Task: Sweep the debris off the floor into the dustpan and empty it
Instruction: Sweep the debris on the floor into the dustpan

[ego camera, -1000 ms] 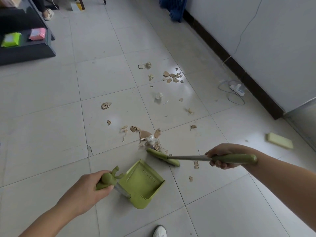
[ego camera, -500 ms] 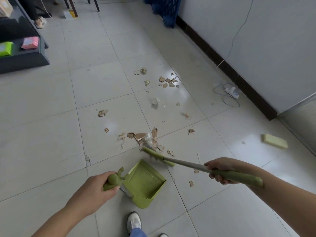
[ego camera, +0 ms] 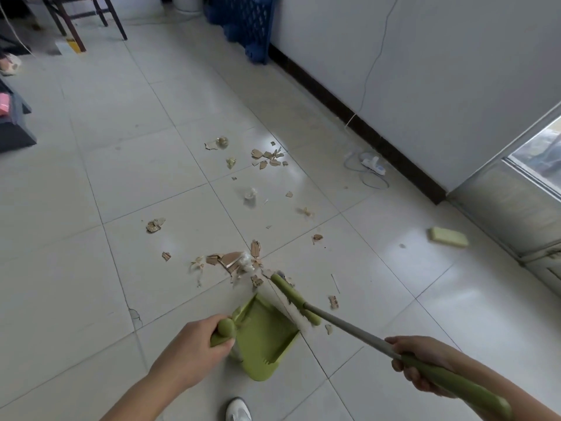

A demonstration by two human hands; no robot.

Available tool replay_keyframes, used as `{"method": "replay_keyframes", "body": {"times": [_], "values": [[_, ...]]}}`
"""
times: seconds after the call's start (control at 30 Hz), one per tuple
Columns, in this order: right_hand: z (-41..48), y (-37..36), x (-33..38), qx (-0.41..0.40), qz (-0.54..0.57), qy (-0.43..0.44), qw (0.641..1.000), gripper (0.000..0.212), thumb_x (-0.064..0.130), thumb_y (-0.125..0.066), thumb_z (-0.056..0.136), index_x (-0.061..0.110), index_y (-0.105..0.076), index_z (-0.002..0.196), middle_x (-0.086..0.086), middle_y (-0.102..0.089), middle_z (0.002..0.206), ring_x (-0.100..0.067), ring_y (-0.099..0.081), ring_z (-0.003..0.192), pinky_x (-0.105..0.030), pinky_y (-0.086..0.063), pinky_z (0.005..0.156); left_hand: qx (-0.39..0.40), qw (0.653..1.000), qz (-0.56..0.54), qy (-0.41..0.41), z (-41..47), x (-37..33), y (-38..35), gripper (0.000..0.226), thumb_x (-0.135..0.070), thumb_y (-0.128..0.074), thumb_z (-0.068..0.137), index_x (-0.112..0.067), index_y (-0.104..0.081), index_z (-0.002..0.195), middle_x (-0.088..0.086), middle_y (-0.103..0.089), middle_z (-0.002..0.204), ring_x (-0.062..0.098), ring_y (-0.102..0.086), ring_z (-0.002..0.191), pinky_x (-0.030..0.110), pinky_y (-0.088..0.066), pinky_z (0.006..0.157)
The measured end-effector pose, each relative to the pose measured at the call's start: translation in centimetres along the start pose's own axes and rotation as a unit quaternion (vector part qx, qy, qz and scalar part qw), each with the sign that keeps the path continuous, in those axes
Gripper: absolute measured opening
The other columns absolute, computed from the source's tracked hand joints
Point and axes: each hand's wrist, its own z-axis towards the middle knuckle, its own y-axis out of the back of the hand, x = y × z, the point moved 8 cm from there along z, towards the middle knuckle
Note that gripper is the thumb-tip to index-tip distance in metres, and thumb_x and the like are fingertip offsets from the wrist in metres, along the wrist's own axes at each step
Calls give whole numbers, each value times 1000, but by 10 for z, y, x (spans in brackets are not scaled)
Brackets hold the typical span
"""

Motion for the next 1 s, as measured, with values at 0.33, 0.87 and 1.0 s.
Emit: {"method": "replay_keyframes", "body": {"times": [0.33,0.87,1.0], "values": [[-1,22,-17,-63,88,-7,994,27,14,-42,99,14,-51,125,-9,-54,60,-13,-43,34,-16,-36,31,44,998,27,-42,23,-19,-18,13,-27,-63,85,-29,-65,97,-24,-62,87,-4,-57,76,13,-44,62],[5,46,-33,-75,155,-31,985,17,16,-46,98,5,-54,107,-8,-55,59,-12,-45,35,-17,-37,31,86,989,70,-95,48,-73,-57,11,-28,-63,85,-26,-63,95,-6,-65,77,6,-56,68,19,-44,60],[5,56,-42,-75,175,-32,981,15,17,-45,98,6,-54,104,-8,-55,59,-12,-45,35,-17,-37,32,94,987,85,-100,47,-84,-67,11,-28,-62,85,-26,-64,96,-4,-66,80,8,-59,71,21,-46,62]]}}
